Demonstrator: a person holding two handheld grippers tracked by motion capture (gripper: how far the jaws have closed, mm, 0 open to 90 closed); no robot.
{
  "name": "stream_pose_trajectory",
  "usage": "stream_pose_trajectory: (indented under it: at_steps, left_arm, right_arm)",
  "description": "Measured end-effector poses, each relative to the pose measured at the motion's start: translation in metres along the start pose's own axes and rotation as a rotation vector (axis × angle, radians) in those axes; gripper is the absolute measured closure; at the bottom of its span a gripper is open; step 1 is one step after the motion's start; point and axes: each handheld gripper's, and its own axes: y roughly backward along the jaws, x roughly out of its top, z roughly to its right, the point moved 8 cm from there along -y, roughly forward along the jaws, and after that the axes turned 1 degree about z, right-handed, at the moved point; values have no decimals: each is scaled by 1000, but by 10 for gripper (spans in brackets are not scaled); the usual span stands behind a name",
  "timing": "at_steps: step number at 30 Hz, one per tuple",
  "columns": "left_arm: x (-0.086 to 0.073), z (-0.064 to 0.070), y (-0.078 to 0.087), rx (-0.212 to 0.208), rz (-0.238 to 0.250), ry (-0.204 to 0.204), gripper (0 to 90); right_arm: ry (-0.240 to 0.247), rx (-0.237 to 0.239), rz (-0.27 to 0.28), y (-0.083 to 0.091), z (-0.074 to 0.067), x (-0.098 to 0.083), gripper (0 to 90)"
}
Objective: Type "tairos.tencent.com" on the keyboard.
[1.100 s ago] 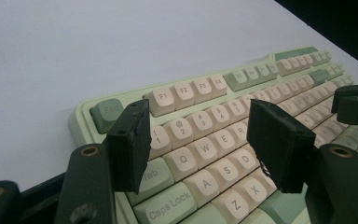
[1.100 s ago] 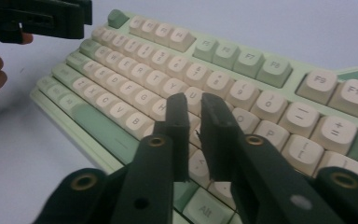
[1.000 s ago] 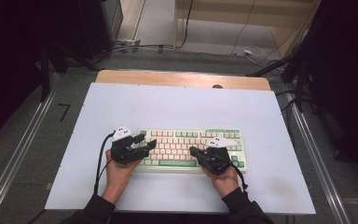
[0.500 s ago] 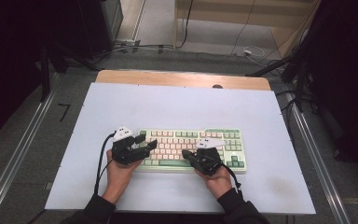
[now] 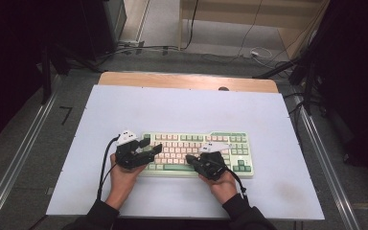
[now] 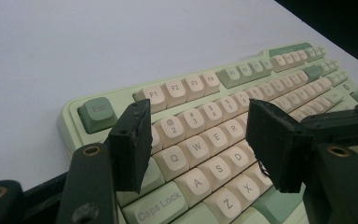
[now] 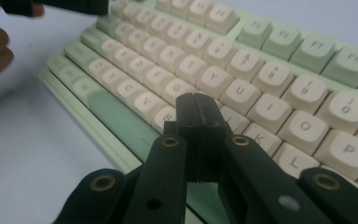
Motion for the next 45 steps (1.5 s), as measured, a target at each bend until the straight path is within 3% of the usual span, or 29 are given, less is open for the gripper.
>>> stream_pose_trajectory:
  at_steps: [4,6,8,9,14,24,27,32,34,38,45]
  left_arm:
    - [1,0,1,1,5,2,415]
    - [0,0,0,1,3,1,415]
    - [0,0,0,1,-2,-1,415]
    - [0,0,0,3,-3,-2,415]
    - [0,1,0,2,4,-2,414]
    - [0,2,0,-3,1,-5,415]
    - [-2,6,-1,-16,-9,-21,464]
    - [-5,22,-3,-118,-36,-56,819]
    - [-7,29,-6,-141,-54,-81,900]
    - [-11,41,-9,-161,-86,-137,900]
    - [-21,48,-16,-139,-148,-194,900]
  right_arm:
    - [-26,5,55,12,5,9,809]
    - [-51,0,63,16,10,10,685]
    - [-69,-4,64,18,15,11,459]
    - [-74,-10,68,19,18,11,392]
    - [-100,-29,88,25,28,13,261]
    - [-120,-55,105,32,38,13,244]
    - [-119,-57,103,33,38,13,244]
    - [-123,-59,103,34,40,13,244]
    - [-122,-57,96,33,39,12,244]
    - [-122,-55,100,33,38,12,245]
    - [-116,-52,86,31,36,11,246]
